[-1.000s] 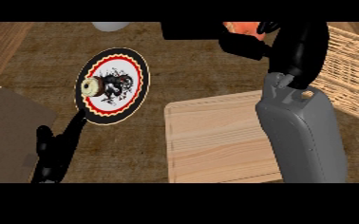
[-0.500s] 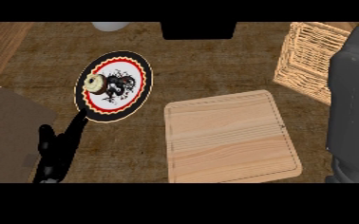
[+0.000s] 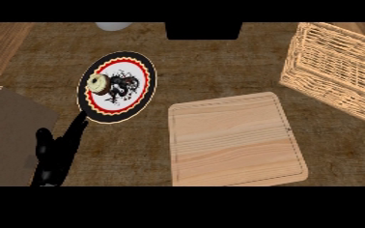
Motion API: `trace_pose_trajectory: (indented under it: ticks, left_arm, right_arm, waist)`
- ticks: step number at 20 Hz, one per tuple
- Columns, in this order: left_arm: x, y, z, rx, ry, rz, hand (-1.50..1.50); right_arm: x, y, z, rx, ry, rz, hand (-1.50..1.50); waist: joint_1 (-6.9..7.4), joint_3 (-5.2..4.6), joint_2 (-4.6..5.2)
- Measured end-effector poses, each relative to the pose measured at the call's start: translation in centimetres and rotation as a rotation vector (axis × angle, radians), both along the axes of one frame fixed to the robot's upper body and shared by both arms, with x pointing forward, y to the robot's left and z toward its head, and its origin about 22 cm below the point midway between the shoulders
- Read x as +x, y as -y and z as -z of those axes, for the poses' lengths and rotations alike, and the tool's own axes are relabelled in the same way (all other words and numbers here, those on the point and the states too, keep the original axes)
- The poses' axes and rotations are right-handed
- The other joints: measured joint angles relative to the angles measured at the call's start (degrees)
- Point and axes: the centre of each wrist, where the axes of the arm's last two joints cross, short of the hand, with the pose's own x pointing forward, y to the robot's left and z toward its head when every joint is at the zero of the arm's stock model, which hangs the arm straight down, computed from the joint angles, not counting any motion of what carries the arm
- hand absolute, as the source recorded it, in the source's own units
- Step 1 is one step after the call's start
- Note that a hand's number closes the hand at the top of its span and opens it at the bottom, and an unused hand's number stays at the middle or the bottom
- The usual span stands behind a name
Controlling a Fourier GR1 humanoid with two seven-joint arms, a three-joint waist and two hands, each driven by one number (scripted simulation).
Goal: Pick the squash from the cutting board and place it in the basket
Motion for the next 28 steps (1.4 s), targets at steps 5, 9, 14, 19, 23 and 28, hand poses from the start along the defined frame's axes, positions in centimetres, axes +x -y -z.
trace_pose_trajectory:
  ticks: [5,9,14,19,23,28]
  left_arm:
    - [0.5,-0.1,0.0,-0.005,-0.003,0.013,0.0]
    - [0.5,-0.1,0.1,-0.009,0.0,0.017,0.0]
    - [0.4,0.0,0.3,-0.007,0.009,0.009,0.0]
    - [0.5,0.1,0.3,-0.006,0.003,0.016,0.0]
    - [0.4,0.1,0.2,-0.005,0.006,0.013,0.0]
    - [0.1,0.1,0.0,-0.003,0.006,0.001,0.0]
  right_arm:
    - [1.6,2.9,1.8,0.007,-0.028,0.006,1.5]
    - [2.7,5.0,3.4,0.054,-0.014,0.007,1.5]
    - [2.9,8.2,6.1,0.165,0.042,0.005,1.5]
    - [2.8,10.5,9.1,0.203,0.072,0.003,1.5]
    - [2.9,11.8,11.3,0.191,0.052,0.038,1.5]
    - [2.0,14.5,12.7,0.1,-0.064,0.129,-1.5]
  waist:
    - [0.24,0.02,0.11]
    - [0.42,0.09,0.14]
    - [0.35,0.12,0.11]
    - [0.31,0.14,0.07]
    - [0.4,0.09,0.09]
    - [0.31,0.05,0.09]
